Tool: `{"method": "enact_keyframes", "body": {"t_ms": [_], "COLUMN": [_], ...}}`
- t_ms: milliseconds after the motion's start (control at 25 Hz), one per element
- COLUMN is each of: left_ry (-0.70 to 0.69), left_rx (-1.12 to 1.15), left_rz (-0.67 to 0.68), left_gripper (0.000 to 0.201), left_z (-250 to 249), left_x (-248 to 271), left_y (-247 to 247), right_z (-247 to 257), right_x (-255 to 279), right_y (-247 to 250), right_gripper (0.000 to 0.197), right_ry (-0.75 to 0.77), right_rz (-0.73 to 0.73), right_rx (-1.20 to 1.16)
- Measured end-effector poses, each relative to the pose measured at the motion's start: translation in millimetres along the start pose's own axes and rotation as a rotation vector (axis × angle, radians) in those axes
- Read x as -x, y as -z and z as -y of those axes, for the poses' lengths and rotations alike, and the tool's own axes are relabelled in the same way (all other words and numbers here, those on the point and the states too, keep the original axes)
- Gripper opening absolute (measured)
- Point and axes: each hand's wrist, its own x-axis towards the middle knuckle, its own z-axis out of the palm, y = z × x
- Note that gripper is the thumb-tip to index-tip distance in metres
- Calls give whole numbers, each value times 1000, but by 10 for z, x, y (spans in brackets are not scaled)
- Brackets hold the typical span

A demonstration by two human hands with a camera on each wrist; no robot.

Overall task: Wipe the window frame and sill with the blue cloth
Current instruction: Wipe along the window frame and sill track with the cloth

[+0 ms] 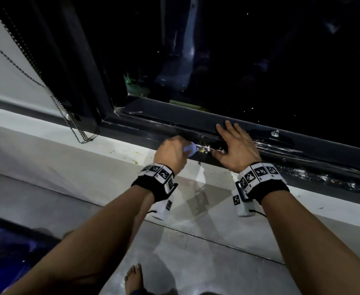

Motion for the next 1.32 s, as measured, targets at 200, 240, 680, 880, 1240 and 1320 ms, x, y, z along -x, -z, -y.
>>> {"method": "enact_keyframes", "body": {"t_ms": [200,240,680,880,1240,1320], "left_ry": [197,193,221,208,17,95], "left_rx": [-125,-164,-353,-334,-327,-388], "left_rz": [2,-64,-168,-248,16,-92], "left_gripper": [15,11,11,14,9,11], "left_z": [585,592,1625,1670,1672,1908], "left_x": [-251,-231,-148,-239,-248,-247], "left_y": [425,425,1182,1187,1301,1473], "right_z": [8,54,774,730,636,594], "right_x": [-18,-32,-339,-301,-228,-172], "right_y": [8,16,-98,-166,-25,-26], "right_gripper": [79,76,70,72,75,77], "right_ry": [-31,-55,-160,-146,-180,-206], "right_rz": [1,-18,-56,-73,13,21], "right_rx": [-15,-20,-16,26,22,58]}}
